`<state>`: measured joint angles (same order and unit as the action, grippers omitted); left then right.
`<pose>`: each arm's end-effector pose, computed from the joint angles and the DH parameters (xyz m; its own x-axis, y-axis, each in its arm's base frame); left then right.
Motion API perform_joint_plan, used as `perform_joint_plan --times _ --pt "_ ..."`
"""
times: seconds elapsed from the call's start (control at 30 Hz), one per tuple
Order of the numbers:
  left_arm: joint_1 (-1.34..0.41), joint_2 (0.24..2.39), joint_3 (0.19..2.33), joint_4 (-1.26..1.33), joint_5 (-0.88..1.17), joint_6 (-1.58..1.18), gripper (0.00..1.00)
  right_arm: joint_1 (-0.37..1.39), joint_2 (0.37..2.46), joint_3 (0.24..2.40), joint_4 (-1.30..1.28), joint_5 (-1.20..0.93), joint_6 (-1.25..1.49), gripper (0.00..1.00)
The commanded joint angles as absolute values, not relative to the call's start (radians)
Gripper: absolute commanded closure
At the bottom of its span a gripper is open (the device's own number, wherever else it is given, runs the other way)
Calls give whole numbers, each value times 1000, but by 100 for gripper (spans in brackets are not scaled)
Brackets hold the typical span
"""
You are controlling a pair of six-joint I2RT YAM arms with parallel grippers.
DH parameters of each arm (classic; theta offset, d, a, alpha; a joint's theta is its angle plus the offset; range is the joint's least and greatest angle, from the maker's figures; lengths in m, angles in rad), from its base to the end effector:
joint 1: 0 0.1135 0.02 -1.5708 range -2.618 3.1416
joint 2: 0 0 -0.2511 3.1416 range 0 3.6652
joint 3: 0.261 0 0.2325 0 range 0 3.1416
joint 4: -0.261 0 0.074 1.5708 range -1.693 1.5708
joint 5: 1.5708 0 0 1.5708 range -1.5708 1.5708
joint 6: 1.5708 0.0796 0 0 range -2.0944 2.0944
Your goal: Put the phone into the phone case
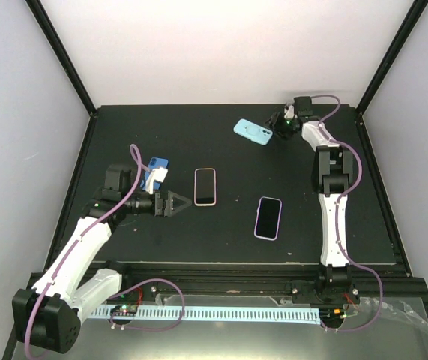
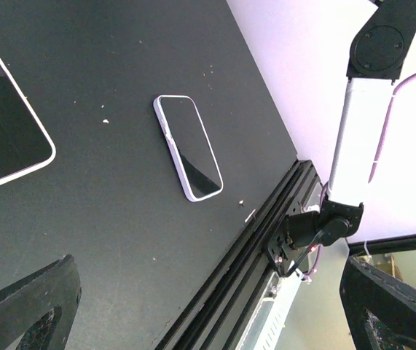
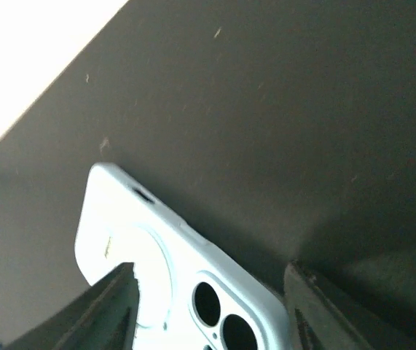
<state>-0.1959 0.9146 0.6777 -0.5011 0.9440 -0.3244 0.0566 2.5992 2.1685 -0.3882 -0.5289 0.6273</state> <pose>0.1724 -0.0999 0.2369 -0.8492 -0.0221 -0.5275 0.4549 0.4765 -0.7523 0.5585 0.0719 0.0996 -0.8210 0.4611 -0.3367 0.1099 0.7063 0.6993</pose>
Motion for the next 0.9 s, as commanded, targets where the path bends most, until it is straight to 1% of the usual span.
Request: perform_joint_plan --times 0.0,0.17,0.3,0.67,0.87 --pt "-187 911 683 -495 966 -310 1 91 2546 2089 -522 -577 525 48" --pt "-186 910 682 -491 964 -314 1 138 2499 2042 -578 -564 430 60" --pt "-185 911 681 -488 965 -316 1 168 2472 2019 -610 -478 390 68" --pt "-178 914 676 -479 966 -320 1 230 2449 1974 -637 -325 367 72" --pt "-175 915 675 -477 965 -321 1 248 2397 1894 -626 -252 355 76"
